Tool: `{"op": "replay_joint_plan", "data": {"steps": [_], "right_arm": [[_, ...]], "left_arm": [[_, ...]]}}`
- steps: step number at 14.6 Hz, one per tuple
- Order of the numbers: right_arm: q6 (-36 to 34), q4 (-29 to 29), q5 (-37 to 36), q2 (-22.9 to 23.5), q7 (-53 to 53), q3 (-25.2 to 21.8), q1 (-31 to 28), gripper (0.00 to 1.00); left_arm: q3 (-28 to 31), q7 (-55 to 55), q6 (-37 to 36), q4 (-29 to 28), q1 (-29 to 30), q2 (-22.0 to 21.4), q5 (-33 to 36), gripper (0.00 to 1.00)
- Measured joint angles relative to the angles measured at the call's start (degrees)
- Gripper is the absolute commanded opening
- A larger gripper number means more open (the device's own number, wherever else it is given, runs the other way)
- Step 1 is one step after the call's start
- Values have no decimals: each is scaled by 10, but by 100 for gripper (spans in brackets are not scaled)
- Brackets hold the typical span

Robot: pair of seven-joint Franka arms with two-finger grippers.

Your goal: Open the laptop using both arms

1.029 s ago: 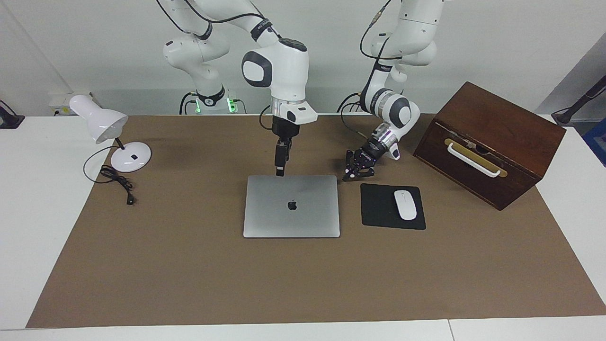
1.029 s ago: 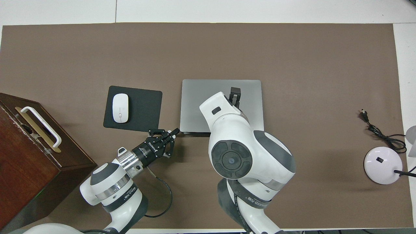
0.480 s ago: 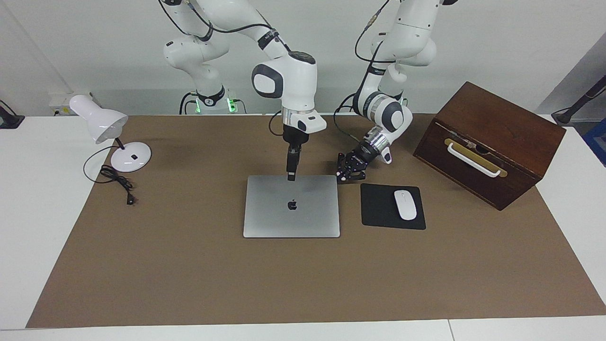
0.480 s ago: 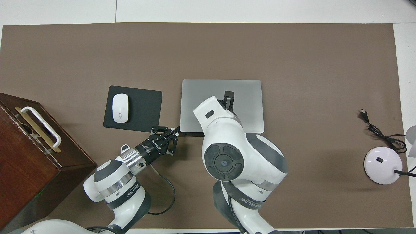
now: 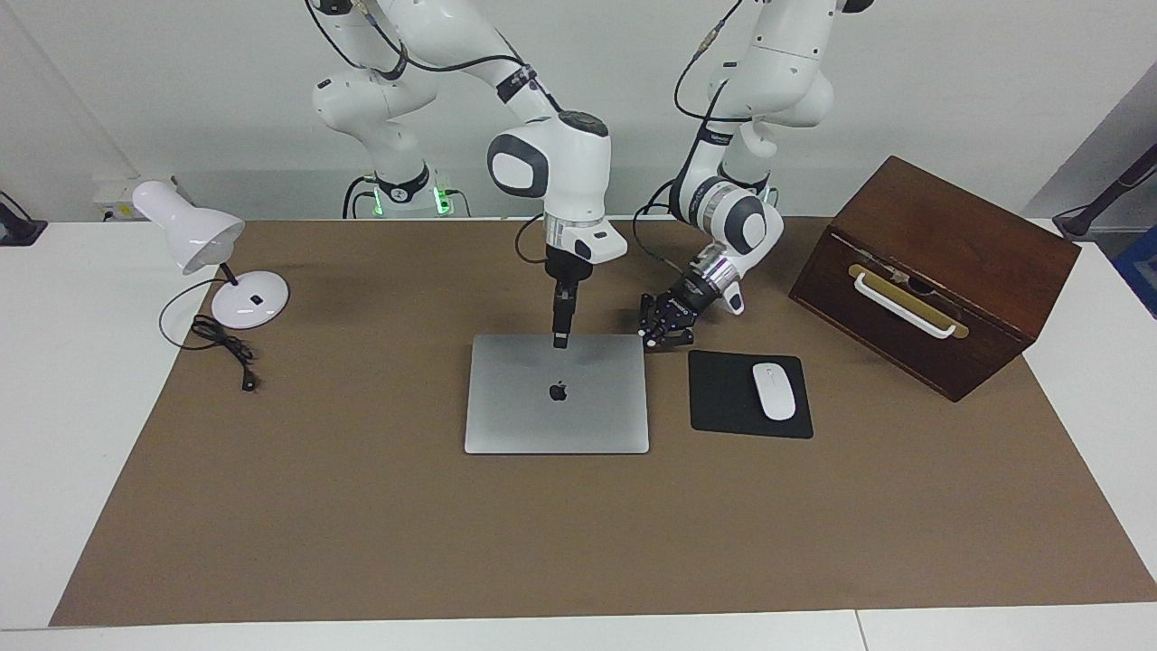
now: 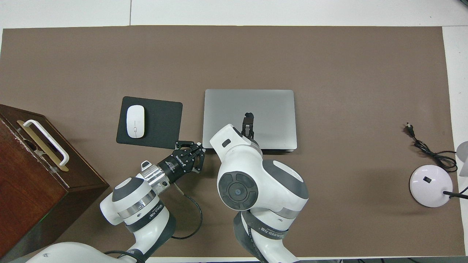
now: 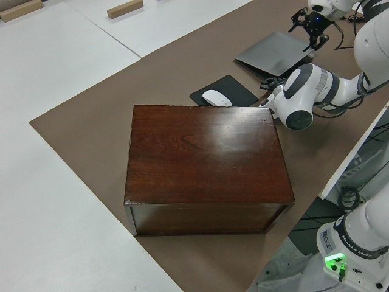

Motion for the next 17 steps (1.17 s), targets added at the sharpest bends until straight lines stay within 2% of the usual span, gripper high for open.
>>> {"op": "replay_joint_plan", "data": {"steps": [13,17], "right_arm": [[44,-39,0,7,0,0,6,100],[64,-42,-23,26,0,0,6,100]], "left_arm": [[0,17,18,23,-13,22,-9,0],[0,18,18,23,-13,22,-9,0]]}}
